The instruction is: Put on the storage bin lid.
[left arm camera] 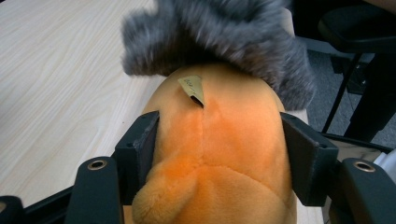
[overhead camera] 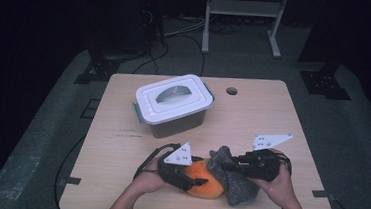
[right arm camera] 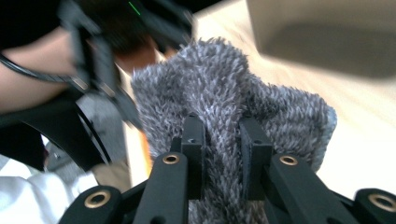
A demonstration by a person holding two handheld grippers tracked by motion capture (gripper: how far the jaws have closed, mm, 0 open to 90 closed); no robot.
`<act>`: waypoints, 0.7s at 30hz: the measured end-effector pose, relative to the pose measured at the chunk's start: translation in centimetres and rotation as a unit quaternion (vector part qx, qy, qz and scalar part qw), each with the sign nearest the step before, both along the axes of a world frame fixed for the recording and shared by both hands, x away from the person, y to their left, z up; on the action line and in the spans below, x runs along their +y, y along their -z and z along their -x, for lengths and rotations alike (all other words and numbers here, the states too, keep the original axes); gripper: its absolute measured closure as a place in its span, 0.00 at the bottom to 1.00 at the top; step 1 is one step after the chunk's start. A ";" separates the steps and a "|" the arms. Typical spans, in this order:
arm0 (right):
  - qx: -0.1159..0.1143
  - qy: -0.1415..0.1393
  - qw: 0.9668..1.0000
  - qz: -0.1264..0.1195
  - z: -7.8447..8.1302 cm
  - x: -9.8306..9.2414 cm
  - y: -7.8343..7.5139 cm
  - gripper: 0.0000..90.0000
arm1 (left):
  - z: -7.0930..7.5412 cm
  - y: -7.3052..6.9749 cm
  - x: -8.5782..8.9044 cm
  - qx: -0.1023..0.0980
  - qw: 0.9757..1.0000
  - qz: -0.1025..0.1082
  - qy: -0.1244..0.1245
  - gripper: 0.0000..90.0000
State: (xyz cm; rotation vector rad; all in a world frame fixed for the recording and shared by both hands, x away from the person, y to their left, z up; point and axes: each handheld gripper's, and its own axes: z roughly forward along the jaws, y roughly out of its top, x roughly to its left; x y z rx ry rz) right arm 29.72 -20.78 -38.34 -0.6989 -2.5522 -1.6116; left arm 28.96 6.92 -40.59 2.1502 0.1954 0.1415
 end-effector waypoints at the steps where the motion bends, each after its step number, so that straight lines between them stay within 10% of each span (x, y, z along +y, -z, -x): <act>1: -0.008 -0.003 1.000 0.002 0.3 0.3 -0.4 0.83 | 0.0 0.0 -0.1 -0.001 1.000 -0.001 0.000 0.39; 5: -0.011 -0.009 0.999 0.045 0.3 1.6 0.5 0.83 | 0.1 0.5 -0.4 0.002 1.000 -0.009 0.009 0.30; 12: 0.016 -0.022 0.999 0.047 -0.1 0.8 1.7 0.83 | -0.7 1.3 0.1 0.031 0.999 0.005 0.006 0.11; 16: 0.037 -0.026 0.998 0.040 -0.6 0.0 2.3 0.83 | -1.2 1.8 0.4 0.060 0.998 0.019 0.005 0.13; 21: 0.047 -0.015 0.998 0.043 -0.8 -0.8 2.2 0.83 | -0.7 1.0 0.5 0.038 0.999 0.016 -0.004 0.35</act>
